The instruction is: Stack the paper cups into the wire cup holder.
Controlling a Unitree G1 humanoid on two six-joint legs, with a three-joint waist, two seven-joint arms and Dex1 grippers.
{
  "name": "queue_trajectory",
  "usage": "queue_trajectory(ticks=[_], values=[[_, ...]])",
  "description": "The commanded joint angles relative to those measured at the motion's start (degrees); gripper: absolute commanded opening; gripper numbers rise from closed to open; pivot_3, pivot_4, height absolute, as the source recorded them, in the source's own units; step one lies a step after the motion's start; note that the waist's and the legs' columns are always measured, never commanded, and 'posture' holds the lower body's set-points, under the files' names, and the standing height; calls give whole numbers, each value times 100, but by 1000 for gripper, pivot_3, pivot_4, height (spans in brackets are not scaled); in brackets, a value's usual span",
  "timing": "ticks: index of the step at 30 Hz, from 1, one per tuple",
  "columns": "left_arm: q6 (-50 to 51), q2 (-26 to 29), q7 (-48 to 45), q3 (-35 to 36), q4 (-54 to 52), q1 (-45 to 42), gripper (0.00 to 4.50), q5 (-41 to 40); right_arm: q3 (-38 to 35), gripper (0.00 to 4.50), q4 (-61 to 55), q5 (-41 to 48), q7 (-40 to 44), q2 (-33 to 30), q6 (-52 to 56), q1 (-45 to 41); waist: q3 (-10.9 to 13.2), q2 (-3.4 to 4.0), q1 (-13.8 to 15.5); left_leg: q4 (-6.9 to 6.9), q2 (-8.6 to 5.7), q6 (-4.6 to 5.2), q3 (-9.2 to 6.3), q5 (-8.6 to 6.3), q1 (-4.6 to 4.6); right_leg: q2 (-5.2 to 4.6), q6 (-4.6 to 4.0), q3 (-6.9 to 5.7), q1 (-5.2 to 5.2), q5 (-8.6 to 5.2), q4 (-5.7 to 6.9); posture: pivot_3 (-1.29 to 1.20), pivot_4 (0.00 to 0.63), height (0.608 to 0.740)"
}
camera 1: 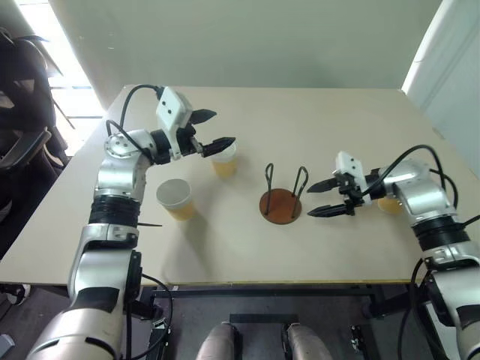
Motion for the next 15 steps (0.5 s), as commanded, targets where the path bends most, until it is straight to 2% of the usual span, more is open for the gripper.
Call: queue_trajectory(ticks=[1,5,11,15], values=[[103,195,-388,-90,-63,-175,4500,-14,-319,3512,-216,142,-66,-124,7,-275,0,0,-3,0,1,0,0,0,1,0,0,0,0,0,2,0,150,740],[-75,372,-741,-329,7,-138,4500,181,-455,3512,-174,133,-140,-171,-33,-441,0,0,-10,0,0,2,0,2,3,1,-2,1,-2,-1,10,0,150,740],[-760,695,-1326,-759,612,-388,4500,676,-487,3512,-67,88,-197,-282,-132,-783,0,0,-9,0,0,5,-3,3,2,0,-5,1,-5,-3,14,0,150,740],[-1209,793,-1380,-941,1115,-639,4500,1008,-532,3512,-120,166,-183,-298,-77,-965,0,0,-9,0,-1,5,-3,3,-3,-1,-6,1,-8,-3,11,0,150,740]])
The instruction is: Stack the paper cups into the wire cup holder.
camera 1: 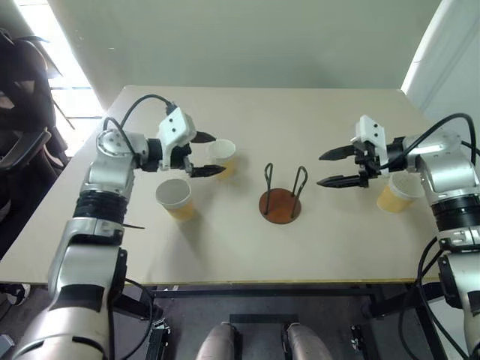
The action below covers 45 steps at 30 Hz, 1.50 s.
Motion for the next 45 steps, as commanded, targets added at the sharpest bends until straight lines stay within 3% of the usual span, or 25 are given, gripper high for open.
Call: queue_trajectory(ticks=[1,11,20,28,34,45], values=[[-440,109,-36,-62,319,-345,4500,250,-267,3512,-188,157,8,-105,30,-263,0,0,0,-1,0,0,0,0,0,0,0,0,0,0,-2,0,150,740],[-1486,-16,104,-478,1485,-1198,4500,1056,-291,3512,-583,279,48,-166,270,-259,0,0,-1,-12,0,1,-1,-1,-11,-2,0,0,-10,0,-15,0,150,740],[-1947,-195,-506,-860,2204,-2092,4500,1535,-252,3512,-559,238,242,-375,319,-329,0,-1,-9,-25,-2,9,-1,-6,-20,-6,5,2,-12,2,-38,0,150,740],[-2188,-113,-365,-1236,2557,-2322,4500,2169,-239,3512,-516,227,344,-506,346,-382,1,-1,-16,-27,4,9,-4,-8,-24,-5,34,-1,-19,18,-36,0,150,740],[-2354,-121,235,-1517,2713,-2403,4500,2686,-210,3512,-504,213,432,-535,384,-431,0,-1,-17,-22,0,10,-1,-8,-24,-10,5,3,-18,1,-36,0,150,740],[-2427,-279,639,-1638,2916,-2287,4500,2980,-171,3512,-479,172,477,-509,414,-513,0,-2,-14,-20,1,11,-1,-8,-24,-5,16,-1,-23,7,-29,0,150,740]])
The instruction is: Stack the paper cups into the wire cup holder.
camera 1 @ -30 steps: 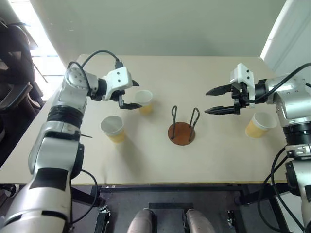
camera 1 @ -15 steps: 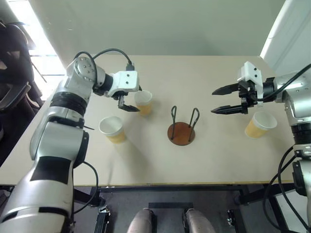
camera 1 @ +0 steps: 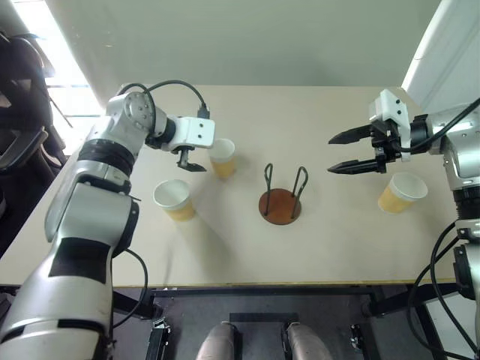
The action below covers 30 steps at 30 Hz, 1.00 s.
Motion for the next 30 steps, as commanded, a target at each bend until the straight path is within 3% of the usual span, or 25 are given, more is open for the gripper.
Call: queue_trajectory(ticks=[1,30], values=[[-50,-12,150,36,9,-57,4500,46,-60,3512,-92,3,27,-81,12,-157,0,0,-5,-1,-4,0,8,0,0,8,0,-6,-1,-1,1,0,150,740],[-4,-362,938,-107,206,180,4500,429,-137,3512,-336,53,-74,-120,71,59,-1,-1,0,16,-3,-2,4,3,8,6,27,-3,0,14,31,0,150,740]])
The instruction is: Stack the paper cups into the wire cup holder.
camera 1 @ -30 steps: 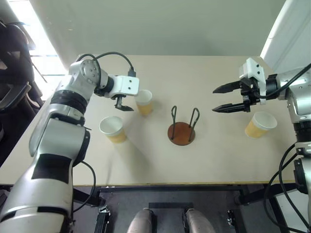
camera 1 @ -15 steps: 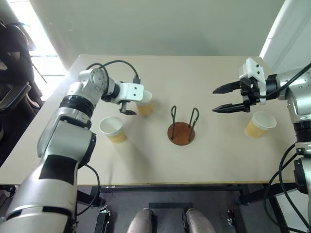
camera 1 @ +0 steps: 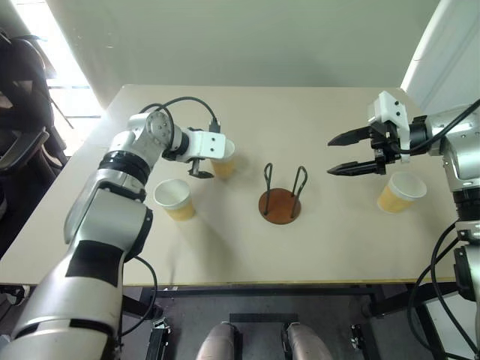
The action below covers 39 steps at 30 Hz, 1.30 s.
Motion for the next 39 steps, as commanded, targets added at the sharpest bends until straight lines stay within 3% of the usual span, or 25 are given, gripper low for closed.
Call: queue_trajectory(ticks=[1,13,16,27,32,39], values=[[-12,-9,88,-18,1,-40,4500,60,-146,3512,-200,56,-47,-109,-5,-15,0,1,-1,1,4,0,-5,0,0,-5,1,4,0,0,0,0,150,740],[-34,-92,1122,-370,132,163,4500,533,-187,3512,-314,107,-86,-100,47,39,0,0,-3,4,1,0,3,1,4,-1,6,2,0,3,6,0,150,740],[-72,-129,1253,-358,153,193,3933,527,-190,3540,-342,111,-105,-102,54,47,0,0,1,7,1,-1,2,2,3,-1,8,1,0,4,8,0,150,740],[-207,-138,1198,-296,141,69,26,461,-170,3540,-252,57,-119,-124,-28,4,0,0,3,16,-1,-1,4,4,3,1,10,3,2,5,13,0,150,740],[-274,-64,766,-191,124,-111,26,321,-142,3540,-190,31,-69,-150,-71,-16,0,0,5,18,1,-1,0,4,2,-1,10,4,2,6,16,0,150,740],[-315,26,-787,157,120,-741,26,-145,-97,3540,-313,69,255,-428,-69,138,0,-3,29,14,-3,0,1,3,-3,-2,-37,2,3,-25,10,0,150,740]])
